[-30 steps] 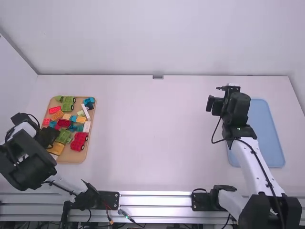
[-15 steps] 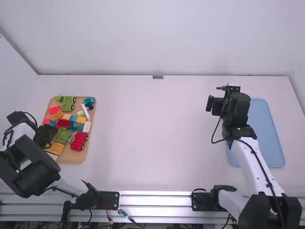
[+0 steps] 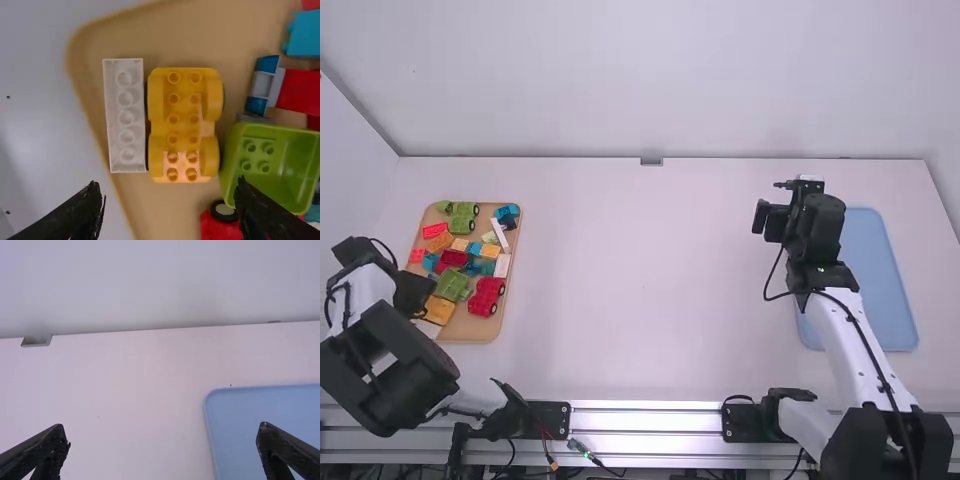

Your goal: Assemble lego blocks to make yellow taxi

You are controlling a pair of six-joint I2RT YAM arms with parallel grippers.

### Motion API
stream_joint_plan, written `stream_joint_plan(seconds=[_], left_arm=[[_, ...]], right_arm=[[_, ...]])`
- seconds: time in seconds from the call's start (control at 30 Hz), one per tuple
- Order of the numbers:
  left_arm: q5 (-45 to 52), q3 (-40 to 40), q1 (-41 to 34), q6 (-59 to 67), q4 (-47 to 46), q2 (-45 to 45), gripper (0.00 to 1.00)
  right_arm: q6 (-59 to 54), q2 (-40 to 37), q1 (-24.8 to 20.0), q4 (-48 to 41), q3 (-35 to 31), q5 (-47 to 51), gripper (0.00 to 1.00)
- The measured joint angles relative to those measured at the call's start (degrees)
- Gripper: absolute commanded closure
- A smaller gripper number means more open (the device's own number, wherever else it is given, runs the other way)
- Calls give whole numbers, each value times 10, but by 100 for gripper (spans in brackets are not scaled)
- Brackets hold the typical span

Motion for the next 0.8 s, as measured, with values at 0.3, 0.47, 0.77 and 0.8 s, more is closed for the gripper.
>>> stream_joint_plan(seconds=[0.3, 0.47, 0.77, 0.8], left_arm=[[13, -64, 0, 14, 93, 0, 21], [33, -68, 0, 29, 110, 3, 19], [41, -67, 0, 28, 109, 63, 20], [43, -62, 0, 28, 106, 72, 20]], right_arm=[[0, 0, 0, 8, 0, 1, 2], [0, 0, 3, 8, 0, 0, 1], [1, 0, 5, 8, 0, 0, 1], [1, 0, 5, 8, 0, 1, 1]])
